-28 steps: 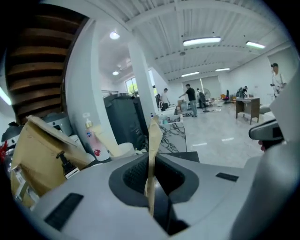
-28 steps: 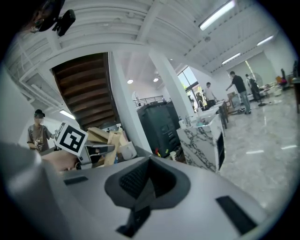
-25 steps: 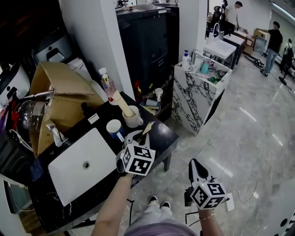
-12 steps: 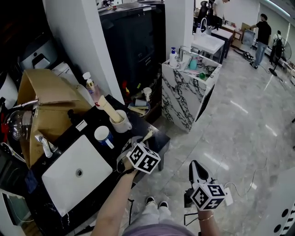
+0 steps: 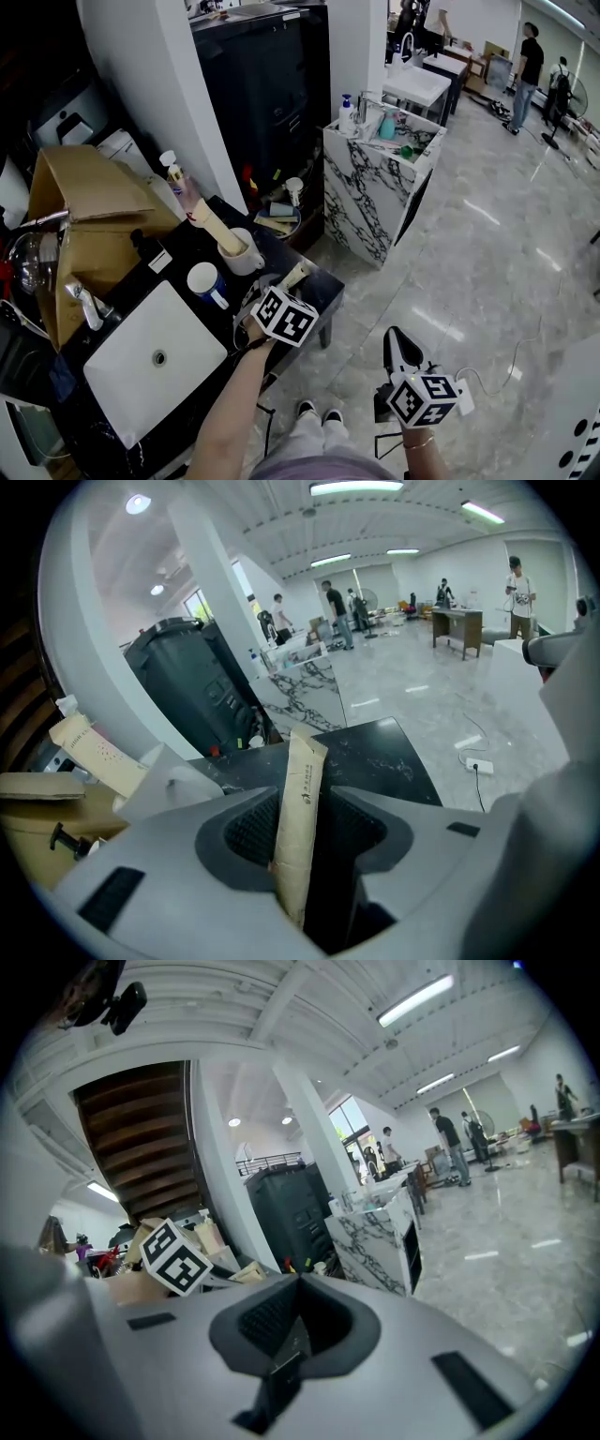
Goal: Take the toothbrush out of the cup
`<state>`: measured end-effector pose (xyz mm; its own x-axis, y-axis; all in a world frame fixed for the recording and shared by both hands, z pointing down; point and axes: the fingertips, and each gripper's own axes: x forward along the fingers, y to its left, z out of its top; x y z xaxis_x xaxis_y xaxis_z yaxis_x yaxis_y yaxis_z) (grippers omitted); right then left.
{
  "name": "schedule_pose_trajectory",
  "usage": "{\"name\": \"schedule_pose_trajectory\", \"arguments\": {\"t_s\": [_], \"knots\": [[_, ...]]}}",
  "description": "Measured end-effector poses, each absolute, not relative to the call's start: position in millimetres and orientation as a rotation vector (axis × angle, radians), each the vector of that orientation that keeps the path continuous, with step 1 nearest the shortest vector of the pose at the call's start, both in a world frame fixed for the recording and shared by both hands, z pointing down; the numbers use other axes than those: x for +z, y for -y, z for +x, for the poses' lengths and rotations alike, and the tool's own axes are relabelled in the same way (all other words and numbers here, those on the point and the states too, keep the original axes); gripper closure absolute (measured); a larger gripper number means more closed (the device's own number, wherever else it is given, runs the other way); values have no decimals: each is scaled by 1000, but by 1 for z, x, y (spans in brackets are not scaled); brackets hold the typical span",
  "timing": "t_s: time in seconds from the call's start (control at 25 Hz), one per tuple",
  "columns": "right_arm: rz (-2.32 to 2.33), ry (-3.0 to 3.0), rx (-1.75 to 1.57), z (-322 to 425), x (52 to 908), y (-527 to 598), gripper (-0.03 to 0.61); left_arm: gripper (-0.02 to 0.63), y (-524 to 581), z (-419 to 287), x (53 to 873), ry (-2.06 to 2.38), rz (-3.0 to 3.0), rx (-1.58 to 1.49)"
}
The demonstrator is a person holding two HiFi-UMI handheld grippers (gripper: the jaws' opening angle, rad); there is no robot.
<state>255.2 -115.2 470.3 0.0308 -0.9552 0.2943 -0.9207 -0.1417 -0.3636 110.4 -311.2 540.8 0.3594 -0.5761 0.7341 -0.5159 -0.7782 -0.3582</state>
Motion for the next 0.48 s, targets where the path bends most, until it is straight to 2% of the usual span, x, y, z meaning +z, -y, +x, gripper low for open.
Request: {"name": "schedule_pose_trajectory", "arguments": {"t_s": [0.16, 0.48], "knots": [[-2194, -2026, -722, 253, 467, 121, 575, 385, 317, 108, 532, -1081, -2594, -1348], [-2129, -2113, -708, 232, 462, 139, 575, 379, 309, 91, 464, -1295, -2776, -902]]}}
